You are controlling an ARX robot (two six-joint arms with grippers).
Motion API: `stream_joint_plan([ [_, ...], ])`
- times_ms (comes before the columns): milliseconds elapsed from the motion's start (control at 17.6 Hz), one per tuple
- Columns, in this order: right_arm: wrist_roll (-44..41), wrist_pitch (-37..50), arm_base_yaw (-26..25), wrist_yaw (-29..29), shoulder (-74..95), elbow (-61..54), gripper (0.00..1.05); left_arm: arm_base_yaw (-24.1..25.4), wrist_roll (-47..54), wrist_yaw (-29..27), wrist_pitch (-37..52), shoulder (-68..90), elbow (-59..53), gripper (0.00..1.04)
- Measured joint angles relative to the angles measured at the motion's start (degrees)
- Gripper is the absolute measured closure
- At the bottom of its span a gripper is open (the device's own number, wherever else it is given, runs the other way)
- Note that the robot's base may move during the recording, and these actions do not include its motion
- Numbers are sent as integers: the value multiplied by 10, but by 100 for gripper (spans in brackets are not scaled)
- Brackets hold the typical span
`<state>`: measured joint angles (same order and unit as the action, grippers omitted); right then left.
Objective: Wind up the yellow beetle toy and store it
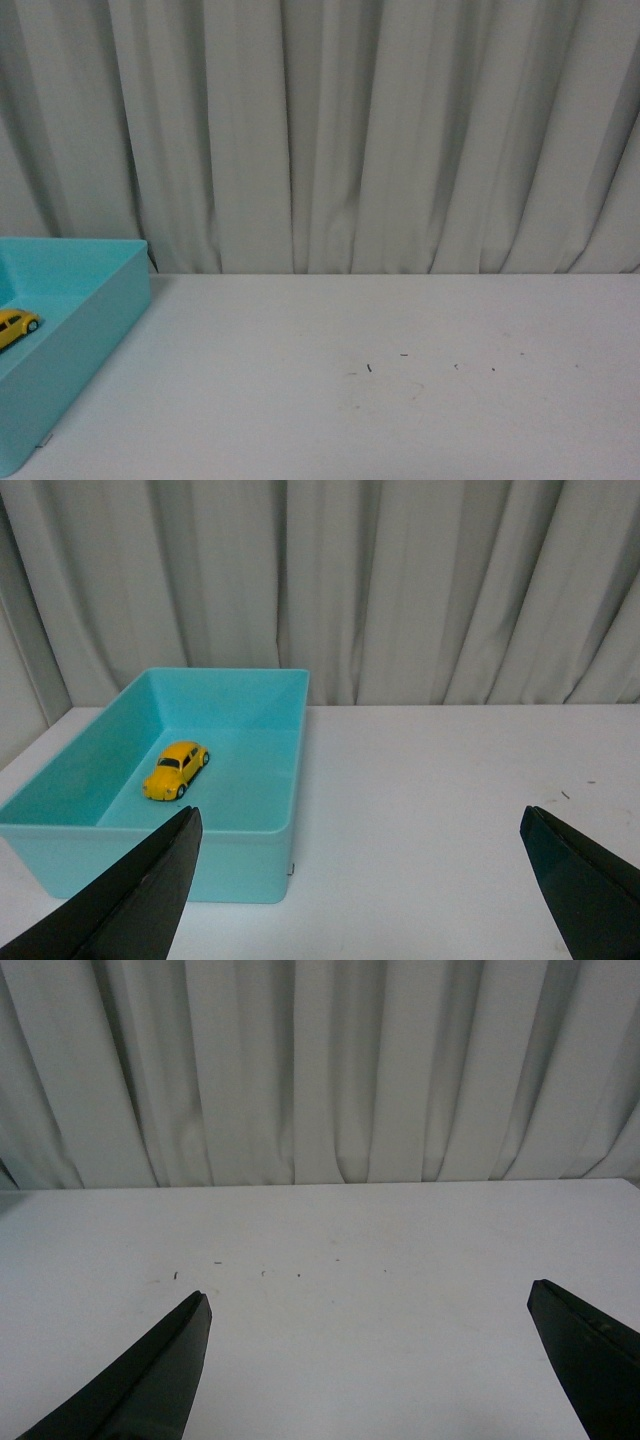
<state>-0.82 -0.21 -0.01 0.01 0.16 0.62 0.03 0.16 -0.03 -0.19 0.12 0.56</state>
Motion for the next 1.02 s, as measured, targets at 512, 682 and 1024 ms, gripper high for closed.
stream_joint_plan([
  [512,0,0,0,0,0,0,7,0,0,1,0,0,0,7],
  [682,0,-1,0,0,0,0,7,0,0,0,-2,0,0,7],
  [1024,0,0,0,0,0,0,7,0,0,0,0,0,0,7],
])
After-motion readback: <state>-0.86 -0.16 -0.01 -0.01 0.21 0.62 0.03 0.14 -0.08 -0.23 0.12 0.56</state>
